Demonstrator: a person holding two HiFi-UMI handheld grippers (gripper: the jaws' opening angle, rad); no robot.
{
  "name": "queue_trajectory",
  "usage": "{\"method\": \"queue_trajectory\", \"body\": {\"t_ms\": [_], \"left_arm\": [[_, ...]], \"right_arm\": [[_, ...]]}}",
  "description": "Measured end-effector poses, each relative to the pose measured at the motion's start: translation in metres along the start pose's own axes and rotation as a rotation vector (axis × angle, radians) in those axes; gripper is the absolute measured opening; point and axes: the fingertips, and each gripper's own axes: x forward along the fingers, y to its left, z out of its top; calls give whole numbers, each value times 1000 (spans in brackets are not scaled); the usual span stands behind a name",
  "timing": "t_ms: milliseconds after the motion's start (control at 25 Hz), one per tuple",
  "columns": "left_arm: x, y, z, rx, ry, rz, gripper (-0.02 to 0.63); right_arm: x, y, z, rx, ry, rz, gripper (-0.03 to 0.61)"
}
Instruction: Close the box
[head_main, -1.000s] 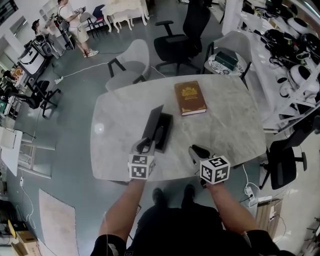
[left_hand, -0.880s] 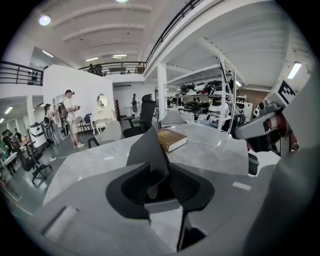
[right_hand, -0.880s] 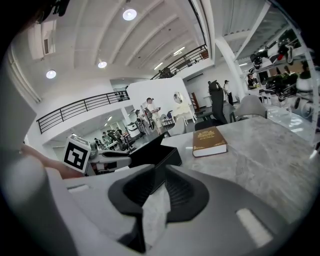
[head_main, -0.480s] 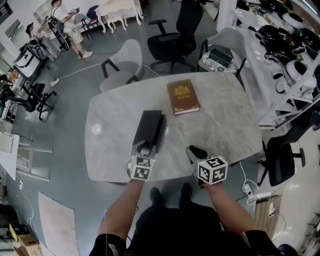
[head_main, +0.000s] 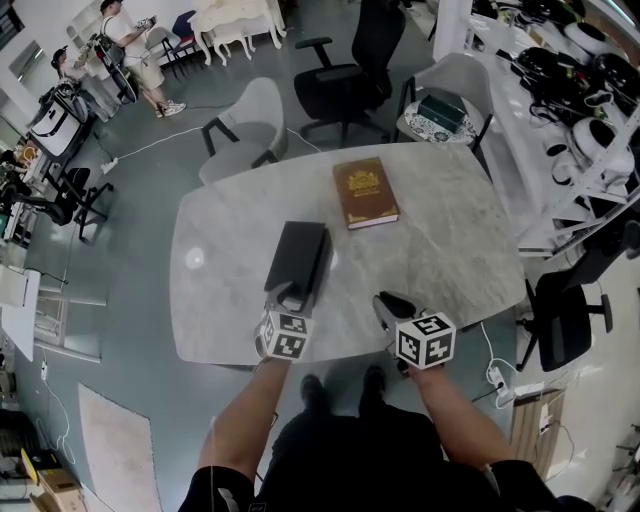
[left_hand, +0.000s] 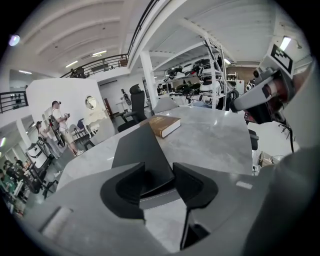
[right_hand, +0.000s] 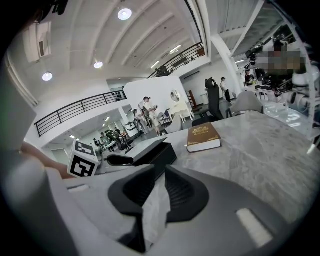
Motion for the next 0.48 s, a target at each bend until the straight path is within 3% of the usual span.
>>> {"method": "queue_trajectory", "body": {"t_ms": [280,480], "left_arm": [[11,-5,-7,-57,58,-23,194],[17,-4,-5,-102,54,-14,189]], "right_arm": [[0,-2,-2,12,3,6,66],[-1,-13,-2,18,1,6,66]]}}
